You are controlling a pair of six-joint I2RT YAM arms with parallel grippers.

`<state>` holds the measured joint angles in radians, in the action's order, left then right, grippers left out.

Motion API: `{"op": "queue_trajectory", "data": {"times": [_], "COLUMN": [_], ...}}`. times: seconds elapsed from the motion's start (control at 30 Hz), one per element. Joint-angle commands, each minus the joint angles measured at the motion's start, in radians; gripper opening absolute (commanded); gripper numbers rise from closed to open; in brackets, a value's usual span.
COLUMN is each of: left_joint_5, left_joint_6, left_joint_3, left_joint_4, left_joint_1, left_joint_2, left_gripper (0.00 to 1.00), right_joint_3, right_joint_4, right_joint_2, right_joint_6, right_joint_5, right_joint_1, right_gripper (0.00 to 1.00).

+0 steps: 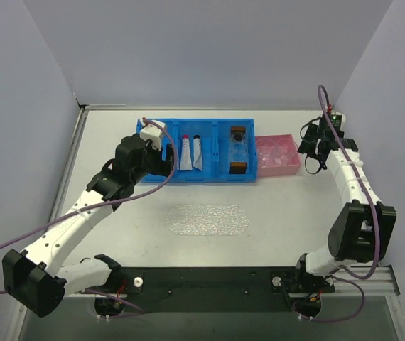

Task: Prepare toiletry sets of a toothbrush and toothpaste on the tray

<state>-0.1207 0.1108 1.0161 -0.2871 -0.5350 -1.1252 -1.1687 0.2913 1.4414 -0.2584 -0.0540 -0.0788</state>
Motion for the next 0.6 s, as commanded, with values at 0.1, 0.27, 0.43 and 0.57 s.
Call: {"op": "queue_trajectory", "data": {"times": [0.1,0.27,0.43,0.57], "left_joint_5": [0.081,0.073,0.073,0.081], "left_joint_6": [0.010,0.006,0.001,0.003], "left_joint_3": [0.032,0.027,0.027,0.024], "left_joint_4": [0.014,0.022,0.020,0.023], "left_joint_1": [-0.020,-0.023,-0.023,-0.023], "left_joint_2": [-0.030,-0.013,-0.013,-0.013], "left_gripper": [0.81,0.81,0.80,0.80], "right_joint_3": [-0.147,-0.232,-0.296,-0.345], "right_joint_4": [0.026,0.041,0.049,0.063], "right_joint_2": [0.192,0.287,0.366,0.418], "right_joint_6": [0.071,0.113,0.160,0.186], "right_joint_5": [0.100,0.117,0.152,0.174], "right_joint_1": [-0.016,-0.022,-0.029,-0.030], "right_gripper": [0.47,0.38,0.35,0.34]}}
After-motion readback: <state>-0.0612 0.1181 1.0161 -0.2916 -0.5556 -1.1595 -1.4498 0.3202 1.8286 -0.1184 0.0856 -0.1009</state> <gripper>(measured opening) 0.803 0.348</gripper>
